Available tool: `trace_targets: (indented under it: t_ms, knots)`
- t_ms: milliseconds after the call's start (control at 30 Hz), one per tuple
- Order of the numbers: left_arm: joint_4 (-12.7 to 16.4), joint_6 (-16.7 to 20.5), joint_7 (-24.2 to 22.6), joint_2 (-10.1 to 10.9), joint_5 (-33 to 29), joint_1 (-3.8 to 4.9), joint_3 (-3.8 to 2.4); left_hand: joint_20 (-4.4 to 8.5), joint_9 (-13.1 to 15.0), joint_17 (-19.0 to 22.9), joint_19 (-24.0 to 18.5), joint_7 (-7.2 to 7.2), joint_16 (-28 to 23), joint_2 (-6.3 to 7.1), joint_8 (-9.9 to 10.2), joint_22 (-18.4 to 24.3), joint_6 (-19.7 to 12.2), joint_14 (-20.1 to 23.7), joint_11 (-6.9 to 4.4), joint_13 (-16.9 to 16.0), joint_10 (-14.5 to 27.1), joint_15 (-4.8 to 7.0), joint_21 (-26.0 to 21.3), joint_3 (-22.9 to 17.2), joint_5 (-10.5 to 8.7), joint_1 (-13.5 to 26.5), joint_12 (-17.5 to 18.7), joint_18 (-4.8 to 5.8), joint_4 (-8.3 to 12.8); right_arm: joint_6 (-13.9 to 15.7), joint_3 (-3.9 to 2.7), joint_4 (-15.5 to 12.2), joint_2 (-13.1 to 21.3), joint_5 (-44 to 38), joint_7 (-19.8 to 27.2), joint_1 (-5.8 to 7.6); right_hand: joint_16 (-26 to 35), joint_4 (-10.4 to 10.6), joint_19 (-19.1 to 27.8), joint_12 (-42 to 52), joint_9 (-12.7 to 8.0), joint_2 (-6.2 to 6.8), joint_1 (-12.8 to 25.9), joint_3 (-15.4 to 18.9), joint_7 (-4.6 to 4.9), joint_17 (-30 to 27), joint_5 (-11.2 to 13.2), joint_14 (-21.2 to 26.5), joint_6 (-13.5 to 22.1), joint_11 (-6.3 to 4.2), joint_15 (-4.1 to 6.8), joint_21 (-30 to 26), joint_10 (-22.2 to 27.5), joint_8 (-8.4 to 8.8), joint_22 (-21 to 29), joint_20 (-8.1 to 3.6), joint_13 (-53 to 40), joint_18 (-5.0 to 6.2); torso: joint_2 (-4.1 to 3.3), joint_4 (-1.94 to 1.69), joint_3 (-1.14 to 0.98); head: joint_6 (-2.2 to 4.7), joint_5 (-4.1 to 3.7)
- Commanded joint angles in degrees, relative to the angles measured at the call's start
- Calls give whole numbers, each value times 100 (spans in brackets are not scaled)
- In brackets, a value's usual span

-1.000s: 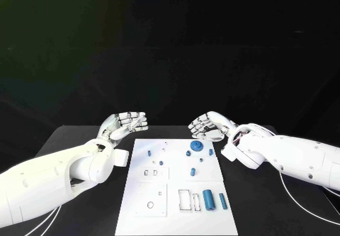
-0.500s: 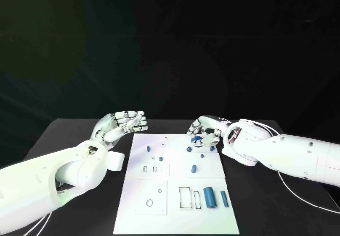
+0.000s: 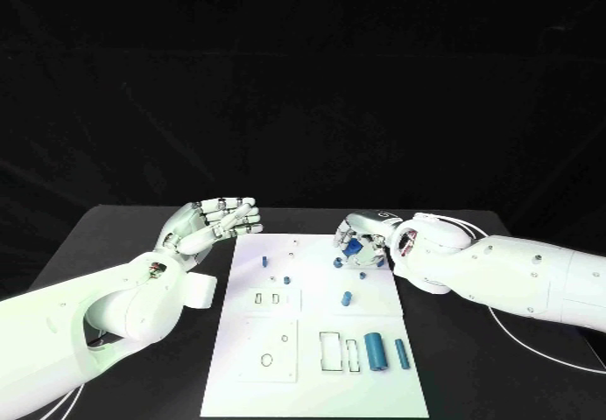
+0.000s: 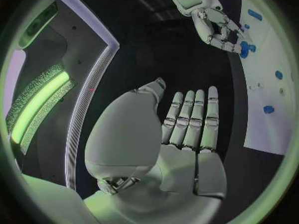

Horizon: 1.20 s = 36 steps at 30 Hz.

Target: Assemble the parts on the task board

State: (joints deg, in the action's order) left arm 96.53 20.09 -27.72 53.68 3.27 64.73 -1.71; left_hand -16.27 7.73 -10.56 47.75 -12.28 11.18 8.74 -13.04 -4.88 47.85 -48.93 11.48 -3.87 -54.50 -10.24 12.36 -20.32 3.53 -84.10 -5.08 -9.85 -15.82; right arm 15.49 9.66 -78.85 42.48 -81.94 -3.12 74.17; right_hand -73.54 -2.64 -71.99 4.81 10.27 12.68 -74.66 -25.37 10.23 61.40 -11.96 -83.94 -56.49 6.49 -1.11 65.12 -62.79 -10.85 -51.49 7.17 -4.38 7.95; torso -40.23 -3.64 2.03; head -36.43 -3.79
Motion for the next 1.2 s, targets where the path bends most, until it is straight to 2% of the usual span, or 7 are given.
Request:
trace_targets:
  t_ms: [33, 267, 367, 467, 700, 933, 1200]
  knots:
    - [-2, -198, -42, 0, -62, 14, -13, 0, -7, -10, -66, -230, -39, 61, 5, 12, -22, 63, 46, -1, 1, -6, -33, 38, -10, -3, 32, -37, -1, -336, 0, 39, -41, -372, -229, -12, -127, 24, -102, 66, 15, 57, -5, 73, -10, 140, 30, -161, 47, -10, -25, 134, 25, -7, -180, 0, -20, -107, -30, -20, 9, 20, -12]
    - [-18, -231, -45, 13, -64, 19, -21, -4, -8, -12, -92, -231, -43, 59, 6, 19, -26, 85, 48, -1, 1, -10, -47, 44, -10, -6, 39, -34, 1, -383, 1, 118, -122, -437, -299, -34, -272, 63, -188, 131, 30, 23, -43, 94, -24, 309, 15, -185, 30, -21, -20, 292, 3, -30, -404, -2, -39, -141, -47, -30, 1, 2, 9]
    - [-16, -241, -44, 18, -64, 21, -22, -6, -9, -12, -100, -232, -44, 58, 7, 22, -27, 91, 49, -1, 1, -12, -52, 46, -10, -7, 41, -33, 2, -397, 1, 160, -157, -446, -321, -52, -320, 76, -234, 147, 33, 9, -49, 88, -25, 371, 13, -196, 27, -22, -20, 364, -2, -35, -511, -3, -42, -159, -53, -28, 6, 18, 47]
    - [-15, -248, -42, 23, -64, 23, -23, -7, -9, -13, -109, -232, -45, 57, 7, 25, -28, 97, 50, -1, 1, -13, -56, 48, -10, -7, 43, -32, 2, -398, 1, 200, -187, -448, -334, -69, -401, 132, -293, 184, 42, -26, -33, 70, -24, 459, -6, -210, 16, -24, -21, 472, -17, -48, -664, -2, -49, -183, -59, -25, 7, 20, 52]
    - [-6, -259, -31, 37, -64, 43, -24, -8, -9, -14, -112, -233, -45, 57, 7, 26, -28, 99, 50, -1, 1, -13, -58, 49, -10, -7, 44, -31, 1, -406, 2, 246, -211, -405, -333, -88, -588, 266, -423, 313, 74, -150, -55, -185, -47, 655, 14, -236, -43, -58, 0, 728, -183, -100, -1031, -13, -68, -237, -74, -38, 13, 10, 58]
    - [-15, -272, -21, 38, -64, 48, -24, -9, -9, -15, -122, -234, -46, 51, 7, 28, -28, 105, 51, -1, 1, -15, -63, 49, -10, -6, 47, -30, 0, -419, 2, 273, -237, -385, -313, -96, -666, 337, -455, 360, 119, -158, -63, -412, -77, 717, 25, -237, -127, -100, 28, 829, -355, -168, -1179, -36, -70, -256, -90, -46, 17, 5, 46]
    - [-25, -293, -4, 32, -64, 49, -24, -10, -10, -16, -128, -235, -46, 44, 7, 31, -28, 110, 52, -1, 1, -16, -66, 48, -10, -7, 49, -30, -1, -390, 3, 295, -292, -380, -299, -119, -704, 378, -462, 380, 156, -166, -55, -510, -101, 748, 59, -239, -178, -126, 47, 868, -449, -218, -1238, -52, -76, -262, -98, -58, 20, 1, 53]
